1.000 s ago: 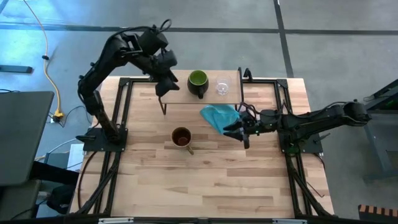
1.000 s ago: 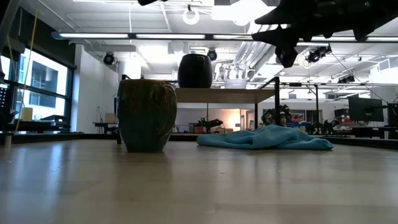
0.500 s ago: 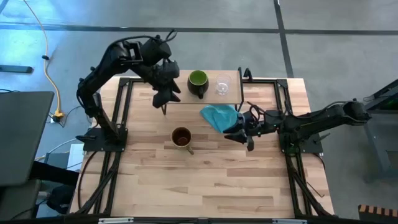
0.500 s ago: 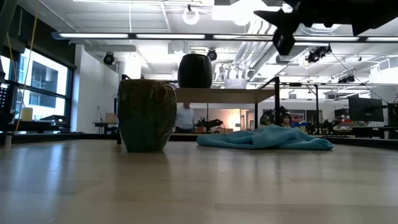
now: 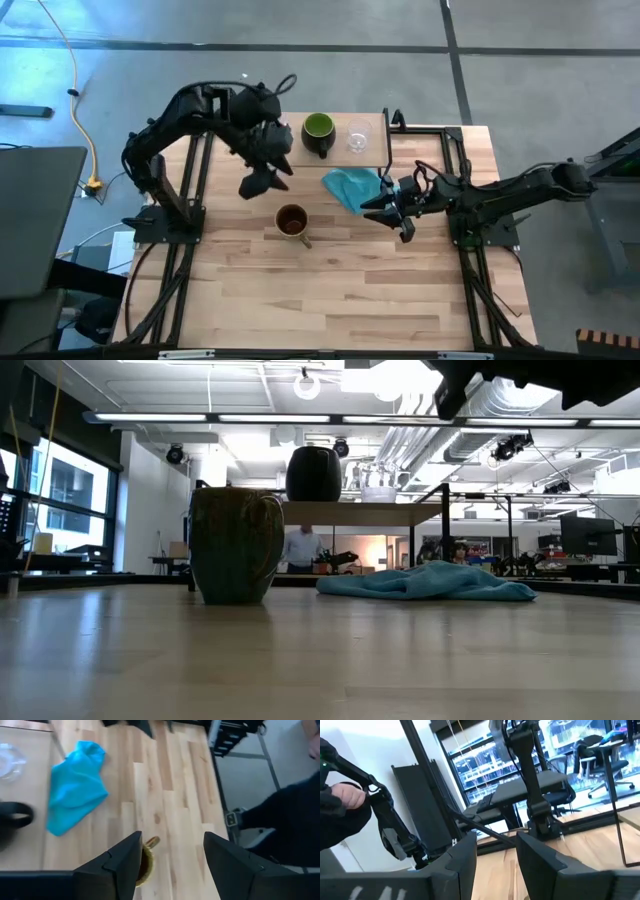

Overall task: Stack small to large cups/mugs on shelf
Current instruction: Put the green and blue mug on the shelf

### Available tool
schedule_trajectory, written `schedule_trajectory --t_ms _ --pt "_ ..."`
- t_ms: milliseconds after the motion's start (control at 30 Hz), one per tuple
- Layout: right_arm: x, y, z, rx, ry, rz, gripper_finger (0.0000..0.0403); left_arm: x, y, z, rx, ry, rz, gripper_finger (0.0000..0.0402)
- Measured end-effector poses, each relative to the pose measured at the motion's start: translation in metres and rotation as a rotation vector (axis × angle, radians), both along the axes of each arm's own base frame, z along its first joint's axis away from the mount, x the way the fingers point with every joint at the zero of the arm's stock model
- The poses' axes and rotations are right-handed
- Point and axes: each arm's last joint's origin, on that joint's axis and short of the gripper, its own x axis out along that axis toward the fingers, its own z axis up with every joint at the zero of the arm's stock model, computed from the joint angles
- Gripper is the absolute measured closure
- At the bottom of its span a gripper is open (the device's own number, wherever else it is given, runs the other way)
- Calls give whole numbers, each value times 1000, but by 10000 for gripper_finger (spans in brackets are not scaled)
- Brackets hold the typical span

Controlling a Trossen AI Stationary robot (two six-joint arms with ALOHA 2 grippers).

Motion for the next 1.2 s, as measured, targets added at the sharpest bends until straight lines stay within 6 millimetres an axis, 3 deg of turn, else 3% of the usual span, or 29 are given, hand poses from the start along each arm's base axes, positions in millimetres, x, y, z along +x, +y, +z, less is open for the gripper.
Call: schedule_trajectory --t_ms 433,800,1200 --pt "-11 -1 12 -4 -61 0 275 6 -60 1 -17 40 -56 202" --pt "-21 -1 21 -44 -101 -7 275 5 -104 1 139 39 16 202" --pt "-40 -3 37 -193 -214 -41 275 1 -134 5 368 -58 196 202"
